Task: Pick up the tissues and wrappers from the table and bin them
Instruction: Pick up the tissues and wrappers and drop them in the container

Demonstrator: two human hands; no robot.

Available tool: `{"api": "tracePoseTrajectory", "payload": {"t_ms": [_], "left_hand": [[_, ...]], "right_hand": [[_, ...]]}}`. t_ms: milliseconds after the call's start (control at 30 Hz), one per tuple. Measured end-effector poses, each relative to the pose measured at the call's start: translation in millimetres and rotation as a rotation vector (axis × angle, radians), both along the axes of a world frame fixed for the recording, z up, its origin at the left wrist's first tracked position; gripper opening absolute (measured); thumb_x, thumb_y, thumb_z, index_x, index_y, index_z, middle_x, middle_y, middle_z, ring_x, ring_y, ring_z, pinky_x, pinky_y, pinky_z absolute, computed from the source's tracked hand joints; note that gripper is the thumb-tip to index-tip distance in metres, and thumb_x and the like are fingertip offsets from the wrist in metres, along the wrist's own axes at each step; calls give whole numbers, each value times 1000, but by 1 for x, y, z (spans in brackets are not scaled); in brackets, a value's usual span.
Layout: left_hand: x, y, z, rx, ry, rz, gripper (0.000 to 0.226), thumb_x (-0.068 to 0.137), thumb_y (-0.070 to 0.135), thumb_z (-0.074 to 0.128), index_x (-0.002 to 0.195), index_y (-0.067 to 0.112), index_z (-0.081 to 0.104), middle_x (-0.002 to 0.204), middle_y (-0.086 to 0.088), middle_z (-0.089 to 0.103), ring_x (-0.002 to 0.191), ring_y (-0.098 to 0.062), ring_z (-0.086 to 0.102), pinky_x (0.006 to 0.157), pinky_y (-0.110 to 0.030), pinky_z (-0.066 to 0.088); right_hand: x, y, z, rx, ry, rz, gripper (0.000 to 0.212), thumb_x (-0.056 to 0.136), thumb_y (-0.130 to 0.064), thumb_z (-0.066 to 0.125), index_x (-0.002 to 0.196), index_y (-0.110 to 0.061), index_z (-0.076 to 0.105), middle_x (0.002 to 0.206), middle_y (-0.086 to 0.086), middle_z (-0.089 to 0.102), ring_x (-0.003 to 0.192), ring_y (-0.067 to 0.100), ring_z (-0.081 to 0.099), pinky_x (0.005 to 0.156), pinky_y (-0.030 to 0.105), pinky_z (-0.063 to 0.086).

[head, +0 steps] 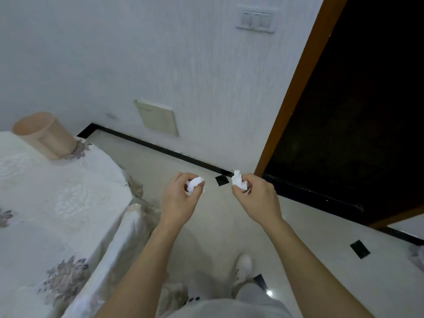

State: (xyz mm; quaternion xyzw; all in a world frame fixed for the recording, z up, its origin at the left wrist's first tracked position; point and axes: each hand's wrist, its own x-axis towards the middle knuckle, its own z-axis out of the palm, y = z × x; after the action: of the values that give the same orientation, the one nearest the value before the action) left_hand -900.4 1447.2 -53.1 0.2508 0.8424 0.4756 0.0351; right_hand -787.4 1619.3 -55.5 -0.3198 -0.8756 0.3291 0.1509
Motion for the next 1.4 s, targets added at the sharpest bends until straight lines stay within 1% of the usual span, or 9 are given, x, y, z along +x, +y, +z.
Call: {"api": "tracePoseTrajectory", "payload": {"t_ms": [367, 500, 667, 733, 833, 1133, 1233, 1333, 1400], "left_hand": [[-145, 81, -6, -39, -46, 195, 6, 90, 29, 65, 84, 27, 64, 90, 13, 61, 84, -7, 57, 68, -11, 38], [-206, 122, 7, -78, -44, 292, 8, 90, 34, 64, 87, 27, 64, 91, 13, 61, 85, -4, 56, 65, -8, 38], [-271, 147, 21, -62, -12, 412, 6, 89, 34, 65, 87, 28, 64, 89, 11, 62, 81, -8, 57, 68, -21, 45], [-285, 147, 23, -68, -24, 484, 4, 89, 32, 65, 88, 29, 64, 89, 11, 61, 82, -7, 58, 68, -20, 44], [-299, 142, 26, -55, -14, 571, 4, 89, 25, 68, 87, 27, 65, 88, 11, 61, 83, -5, 56, 67, -7, 38], [-346, 75, 23, -101, 74, 861, 5, 87, 22, 71, 89, 25, 67, 85, 10, 63, 83, 2, 56, 66, -5, 36], [-369, 51, 21, -97, 91, 928, 4, 88, 22, 70, 89, 24, 67, 83, 11, 61, 82, 0, 56, 65, -8, 37], [-393, 24, 20, -68, 110, 996, 6, 87, 21, 71, 89, 24, 66, 85, 9, 62, 84, -3, 56, 67, -19, 44], [-408, 2, 21, -56, 119, 1032, 6, 87, 21, 71, 90, 23, 66, 86, 8, 62, 84, -2, 55, 67, -15, 42]], "right_hand": [[-177, 98, -4, -8, 19, 188, 35, 86, -46, 58, 69, -17, 49, 62, -1, 52, 60, 16, 50, 50, 32, 36], [-257, 138, 7, 17, 42, 313, 30, 85, -44, 59, 69, -23, 46, 62, -5, 49, 59, 14, 47, 50, 31, 34], [-341, 169, 16, 15, 62, 415, 30, 83, -45, 60, 70, -21, 49, 62, -4, 49, 58, 14, 46, 50, 30, 36], [-367, 172, 15, -8, 75, 465, 32, 84, -45, 60, 69, -19, 49, 63, -3, 51, 59, 14, 47, 49, 30, 34], [-403, 167, 12, -32, 70, 548, 36, 86, -48, 58, 70, -16, 52, 63, -1, 54, 59, 15, 49, 49, 31, 35], [-500, 95, 2, -54, 27, 828, 36, 83, -50, 58, 67, -20, 47, 58, -3, 51, 54, 14, 49, 50, 36, 40], [-532, 63, 2, -34, 31, 915, 39, 85, -49, 58, 64, -20, 44, 56, -2, 47, 53, 15, 46, 49, 34, 36], [-570, 32, 4, -27, 39, 979, 40, 86, -49, 57, 63, -19, 42, 56, -1, 46, 53, 15, 45, 48, 33, 33], [-596, 12, 5, -29, 30, 1002, 40, 85, -49, 57, 66, -16, 45, 57, 0, 48, 54, 16, 47, 49, 34, 35]]}}
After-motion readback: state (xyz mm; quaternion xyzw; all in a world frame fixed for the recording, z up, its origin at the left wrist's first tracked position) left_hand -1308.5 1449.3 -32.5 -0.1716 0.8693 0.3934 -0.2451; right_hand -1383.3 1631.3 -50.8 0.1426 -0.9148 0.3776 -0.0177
